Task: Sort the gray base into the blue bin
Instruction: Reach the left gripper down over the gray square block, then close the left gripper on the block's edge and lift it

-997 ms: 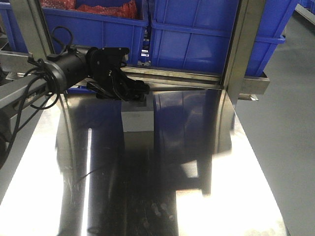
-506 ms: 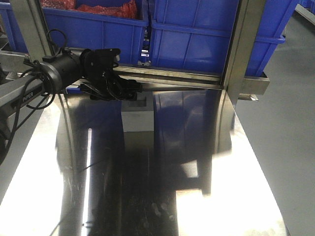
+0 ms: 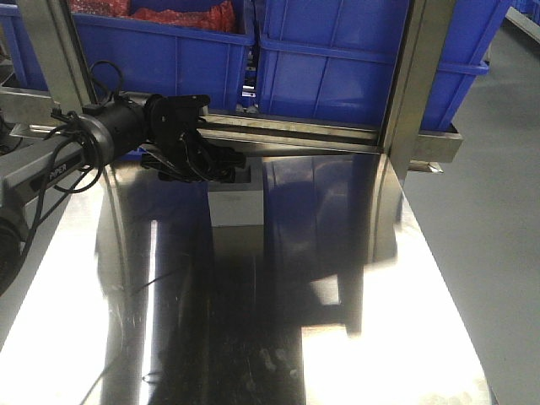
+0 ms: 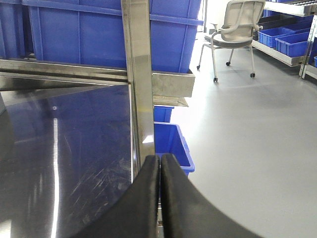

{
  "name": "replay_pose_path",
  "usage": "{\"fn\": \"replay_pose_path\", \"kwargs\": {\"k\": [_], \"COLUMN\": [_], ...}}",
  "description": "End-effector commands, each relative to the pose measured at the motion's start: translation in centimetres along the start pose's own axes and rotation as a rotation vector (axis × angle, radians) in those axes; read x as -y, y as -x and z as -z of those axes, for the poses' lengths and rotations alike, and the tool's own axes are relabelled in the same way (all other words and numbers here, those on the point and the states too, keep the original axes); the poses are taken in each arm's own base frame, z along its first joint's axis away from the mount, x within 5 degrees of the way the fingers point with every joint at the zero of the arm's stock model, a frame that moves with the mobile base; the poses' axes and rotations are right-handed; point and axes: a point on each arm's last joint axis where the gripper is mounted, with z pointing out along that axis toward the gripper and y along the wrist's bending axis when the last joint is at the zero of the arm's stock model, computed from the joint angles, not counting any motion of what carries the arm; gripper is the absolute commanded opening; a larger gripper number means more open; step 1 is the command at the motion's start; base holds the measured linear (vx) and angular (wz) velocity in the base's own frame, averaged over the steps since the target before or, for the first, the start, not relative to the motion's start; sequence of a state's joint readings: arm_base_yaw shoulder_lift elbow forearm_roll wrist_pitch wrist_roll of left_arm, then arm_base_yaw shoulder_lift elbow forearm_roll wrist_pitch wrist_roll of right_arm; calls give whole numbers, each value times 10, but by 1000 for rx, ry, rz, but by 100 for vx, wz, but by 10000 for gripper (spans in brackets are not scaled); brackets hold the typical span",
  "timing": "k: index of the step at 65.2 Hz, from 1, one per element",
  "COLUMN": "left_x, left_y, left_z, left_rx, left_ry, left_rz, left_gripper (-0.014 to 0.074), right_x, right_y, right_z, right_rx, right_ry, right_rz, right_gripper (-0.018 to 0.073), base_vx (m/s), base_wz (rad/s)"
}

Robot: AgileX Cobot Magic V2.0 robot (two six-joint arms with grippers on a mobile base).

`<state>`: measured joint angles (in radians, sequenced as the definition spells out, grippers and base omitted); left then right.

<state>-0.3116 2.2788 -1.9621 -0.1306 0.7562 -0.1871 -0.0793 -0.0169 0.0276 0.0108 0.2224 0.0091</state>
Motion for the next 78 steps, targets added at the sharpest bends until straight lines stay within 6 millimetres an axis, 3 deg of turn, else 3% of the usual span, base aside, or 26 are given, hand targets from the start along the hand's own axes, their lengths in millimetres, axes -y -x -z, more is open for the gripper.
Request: {"fn": "replay_pose_path", "kwargs": {"k": [1, 33, 61, 69, 78], "left_x": [13, 11, 11, 11, 18], "left_y": [23, 19, 17, 17, 30], "left_z": [40, 35, 35, 37, 59], "left_rx": [132, 99, 72, 80, 195], "left_ry": [-46, -38, -32, -34, -57], "left_rz": [5, -1, -31, -33, -71], "left_gripper": [528, 394, -3, -9, -8], "right_x": [0, 0, 0, 0, 0], "right_y": [6, 6, 6, 6, 6], "right_z": [0, 0, 0, 0, 0], "right_rx": [71, 71, 71, 71, 71], "right_ry": [-3, -3, -3, -3, -3], "right_rz": [14, 14, 14, 14, 14], "right_gripper": [-5, -5, -5, -5, -5], "base_vx": [0, 0, 0, 0, 0], "base_wz": [0, 0, 0, 0, 0]}}
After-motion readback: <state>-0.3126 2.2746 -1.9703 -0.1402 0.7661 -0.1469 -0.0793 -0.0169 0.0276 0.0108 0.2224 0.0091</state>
